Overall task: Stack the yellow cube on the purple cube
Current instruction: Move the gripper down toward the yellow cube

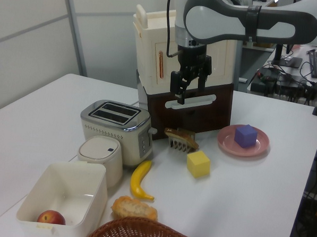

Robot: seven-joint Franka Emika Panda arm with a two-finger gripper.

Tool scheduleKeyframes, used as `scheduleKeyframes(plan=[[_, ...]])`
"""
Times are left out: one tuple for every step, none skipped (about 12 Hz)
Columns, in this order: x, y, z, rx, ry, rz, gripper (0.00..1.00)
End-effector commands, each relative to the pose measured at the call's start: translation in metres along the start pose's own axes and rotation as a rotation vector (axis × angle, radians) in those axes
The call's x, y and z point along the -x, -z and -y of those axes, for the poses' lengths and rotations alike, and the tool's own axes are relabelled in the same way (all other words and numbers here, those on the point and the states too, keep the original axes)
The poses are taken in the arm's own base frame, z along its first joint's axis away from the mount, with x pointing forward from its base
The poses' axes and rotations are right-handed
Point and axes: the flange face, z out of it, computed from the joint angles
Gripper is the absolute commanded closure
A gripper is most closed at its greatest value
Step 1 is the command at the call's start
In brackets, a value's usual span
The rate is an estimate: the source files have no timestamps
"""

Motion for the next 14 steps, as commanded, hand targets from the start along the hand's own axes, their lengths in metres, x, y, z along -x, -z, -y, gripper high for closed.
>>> scheduleKeyframes(plan=[[0.048, -0.152, -0.091, -0.099, -0.415, -0.002, 0.00], [0.049, -0.159, -0.103, -0.067, -0.403, 0.008, 0.00], [0.049, -0.157, -0.107, -0.044, -0.361, 0.011, 0.00], [0.050, -0.151, -0.107, -0.031, -0.276, 0.041, 0.00], [0.048, -0.136, -0.111, -0.034, -0.213, 0.061, 0.00], [0.048, -0.132, -0.113, -0.039, -0.215, 0.070, 0.00], [0.048, -0.132, -0.112, -0.040, -0.218, 0.070, 0.00], [0.045, -0.137, -0.111, -0.045, -0.245, 0.071, 0.00], [0.042, -0.144, -0.108, -0.049, -0.281, 0.081, 0.00], [0.037, -0.145, -0.107, -0.053, -0.319, 0.050, 0.00], [0.034, -0.147, -0.105, -0.053, -0.323, 0.042, 0.00], [0.034, -0.148, -0.104, -0.053, -0.319, 0.043, 0.00], [0.033, -0.150, -0.103, -0.052, -0.318, 0.046, 0.00], [0.032, -0.152, -0.102, -0.051, -0.317, 0.049, 0.00]])
